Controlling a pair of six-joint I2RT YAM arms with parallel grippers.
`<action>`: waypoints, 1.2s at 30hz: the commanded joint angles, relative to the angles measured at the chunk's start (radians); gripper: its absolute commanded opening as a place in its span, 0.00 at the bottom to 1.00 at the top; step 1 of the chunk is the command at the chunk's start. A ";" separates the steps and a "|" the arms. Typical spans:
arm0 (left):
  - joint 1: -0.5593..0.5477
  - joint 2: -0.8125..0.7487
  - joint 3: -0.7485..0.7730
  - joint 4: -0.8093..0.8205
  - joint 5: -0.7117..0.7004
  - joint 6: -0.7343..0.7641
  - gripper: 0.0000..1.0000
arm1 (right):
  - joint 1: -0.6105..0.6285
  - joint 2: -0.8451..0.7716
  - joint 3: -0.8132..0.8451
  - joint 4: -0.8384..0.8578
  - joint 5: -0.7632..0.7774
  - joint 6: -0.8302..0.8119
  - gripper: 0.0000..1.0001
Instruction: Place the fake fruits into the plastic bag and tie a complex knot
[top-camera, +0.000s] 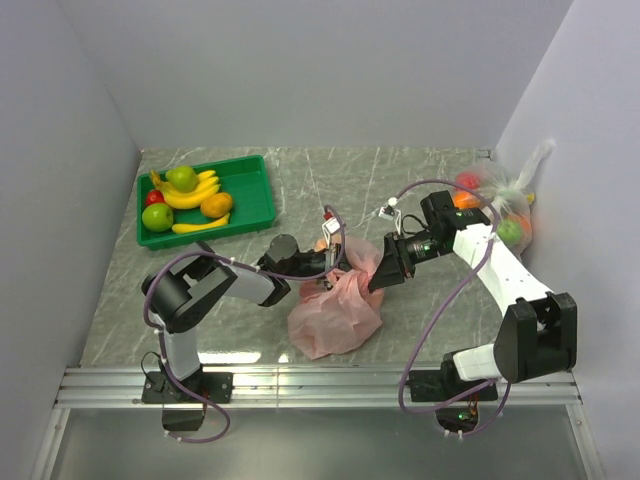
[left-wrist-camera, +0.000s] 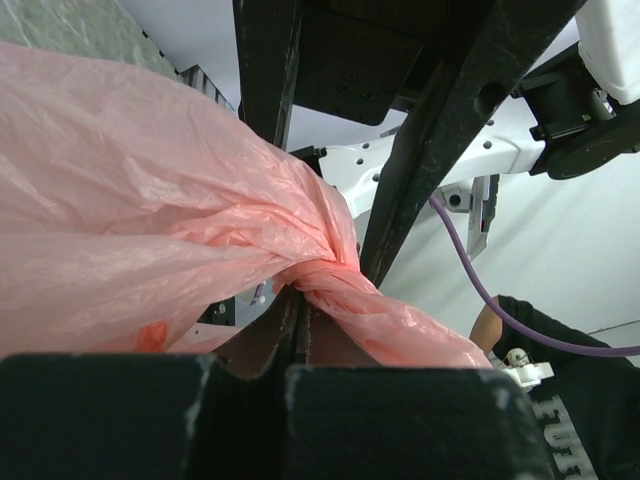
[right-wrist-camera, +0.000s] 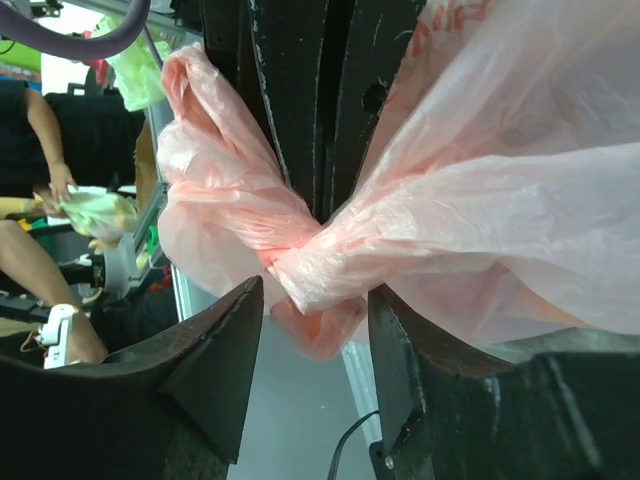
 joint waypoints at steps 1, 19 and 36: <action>-0.013 0.000 0.040 0.082 0.002 0.005 0.00 | 0.013 0.000 -0.003 0.031 -0.039 0.019 0.49; 0.250 -0.460 0.014 -1.072 0.120 0.903 0.37 | 0.015 -0.018 0.044 0.035 0.033 -0.022 0.00; 0.195 -0.535 0.322 -1.793 -0.033 1.719 0.55 | 0.087 -0.050 0.006 0.261 0.044 0.191 0.00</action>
